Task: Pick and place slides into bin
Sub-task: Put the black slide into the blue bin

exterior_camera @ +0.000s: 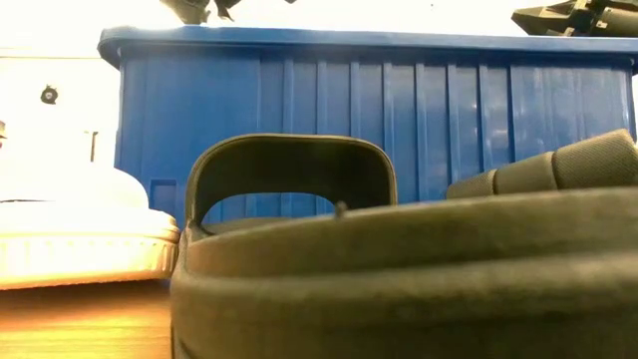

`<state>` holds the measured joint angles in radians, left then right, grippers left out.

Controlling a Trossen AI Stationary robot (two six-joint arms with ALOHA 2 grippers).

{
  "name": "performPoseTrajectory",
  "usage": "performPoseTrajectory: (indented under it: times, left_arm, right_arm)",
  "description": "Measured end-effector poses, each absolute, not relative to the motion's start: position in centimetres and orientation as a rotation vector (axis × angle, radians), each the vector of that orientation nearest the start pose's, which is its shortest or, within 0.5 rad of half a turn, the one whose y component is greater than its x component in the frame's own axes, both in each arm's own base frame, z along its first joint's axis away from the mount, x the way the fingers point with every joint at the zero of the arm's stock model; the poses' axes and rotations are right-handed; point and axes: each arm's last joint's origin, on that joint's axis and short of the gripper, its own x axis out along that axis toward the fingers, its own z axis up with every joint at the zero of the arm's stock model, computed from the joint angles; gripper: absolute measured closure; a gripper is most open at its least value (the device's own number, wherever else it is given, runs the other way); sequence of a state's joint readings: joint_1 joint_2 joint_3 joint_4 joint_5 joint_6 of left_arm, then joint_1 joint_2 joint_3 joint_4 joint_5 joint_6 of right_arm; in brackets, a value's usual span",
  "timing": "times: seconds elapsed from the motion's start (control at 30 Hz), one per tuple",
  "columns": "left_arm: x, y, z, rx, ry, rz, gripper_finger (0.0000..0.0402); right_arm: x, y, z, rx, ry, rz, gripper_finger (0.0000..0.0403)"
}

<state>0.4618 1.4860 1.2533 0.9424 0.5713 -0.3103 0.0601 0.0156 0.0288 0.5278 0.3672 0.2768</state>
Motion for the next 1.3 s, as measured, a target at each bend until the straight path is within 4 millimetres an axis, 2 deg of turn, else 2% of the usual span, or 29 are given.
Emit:
performPoseTrajectory:
  times: [0.2,0.3,0.57,0.9,1.1,1.3]
  left_arm:
    - [29.6,13.0,42.5,0.025,-0.554,-0.184,0.0400]
    - [30.0,13.5,41.7,-0.032,-0.470,-0.135,0.0400]
    - [30.7,15.0,39.0,-0.021,-0.190,0.052,0.0400]
    - [30.7,15.7,35.3,0.105,0.204,0.309,0.0400]
    - [30.4,15.5,33.8,0.177,0.377,0.422,0.0400]
    - [30.4,14.7,33.1,0.304,0.521,0.460,0.0400]
  right_arm:
    - [8.2,-0.5,22.0,0.383,-0.570,-0.225,0.0394]
    - [8.2,-0.5,22.0,0.384,-0.570,-0.225,0.0394]
    - [8.2,-0.5,22.0,0.384,-0.570,-0.224,0.0394]
    - [8.2,-0.5,22.0,0.384,-0.571,-0.225,0.0394]
    - [8.2,-0.5,22.0,0.384,-0.571,-0.225,0.0394]
    - [8.2,-0.5,22.0,0.384,-0.570,-0.225,0.0394]
